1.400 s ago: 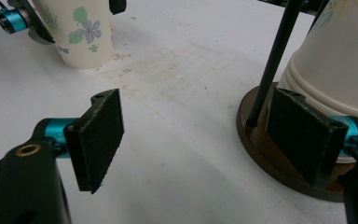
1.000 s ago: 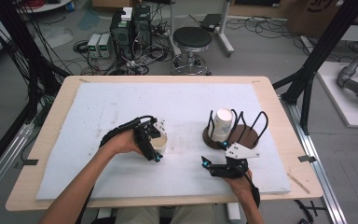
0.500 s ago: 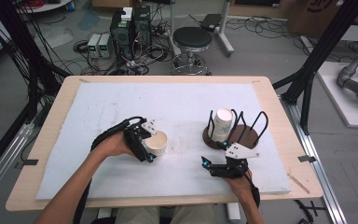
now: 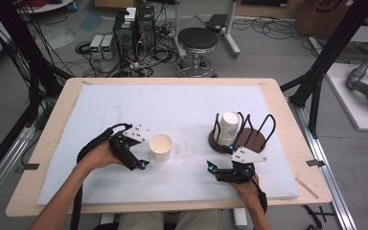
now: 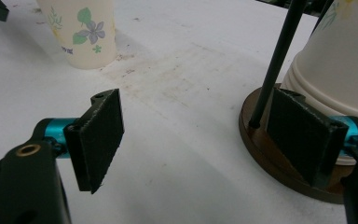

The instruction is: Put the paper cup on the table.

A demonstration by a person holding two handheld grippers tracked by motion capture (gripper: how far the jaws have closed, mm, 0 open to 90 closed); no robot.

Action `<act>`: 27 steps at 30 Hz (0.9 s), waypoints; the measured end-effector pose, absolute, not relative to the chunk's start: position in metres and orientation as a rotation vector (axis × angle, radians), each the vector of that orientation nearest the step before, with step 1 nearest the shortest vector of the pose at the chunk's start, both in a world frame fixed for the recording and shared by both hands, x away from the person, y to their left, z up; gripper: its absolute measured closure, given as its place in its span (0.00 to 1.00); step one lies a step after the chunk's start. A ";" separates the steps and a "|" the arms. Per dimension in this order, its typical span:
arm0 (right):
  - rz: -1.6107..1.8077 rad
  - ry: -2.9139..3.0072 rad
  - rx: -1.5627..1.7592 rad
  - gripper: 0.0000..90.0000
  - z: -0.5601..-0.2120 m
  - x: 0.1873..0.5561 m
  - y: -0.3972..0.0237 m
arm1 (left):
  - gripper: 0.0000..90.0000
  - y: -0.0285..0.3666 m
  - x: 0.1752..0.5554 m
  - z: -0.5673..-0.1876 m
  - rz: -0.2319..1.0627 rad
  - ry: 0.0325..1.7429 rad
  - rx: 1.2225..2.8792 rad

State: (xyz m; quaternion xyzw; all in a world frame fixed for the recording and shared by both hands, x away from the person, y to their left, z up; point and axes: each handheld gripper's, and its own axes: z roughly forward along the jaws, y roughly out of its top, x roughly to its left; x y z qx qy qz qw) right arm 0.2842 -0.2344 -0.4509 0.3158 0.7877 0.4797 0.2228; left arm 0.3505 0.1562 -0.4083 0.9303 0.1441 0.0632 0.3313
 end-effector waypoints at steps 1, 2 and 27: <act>1.325 2.174 0.873 0.22 -0.451 0.284 -0.234 | 0.11 0.161 0.348 -0.409 0.172 0.385 2.419; 1.324 2.173 0.874 0.22 -0.451 0.284 -0.234 | 0.11 0.165 0.346 -0.410 0.177 0.388 2.410; 1.318 2.163 0.865 0.22 -0.451 0.282 -0.234 | 0.12 0.243 0.295 -0.444 0.361 0.687 1.963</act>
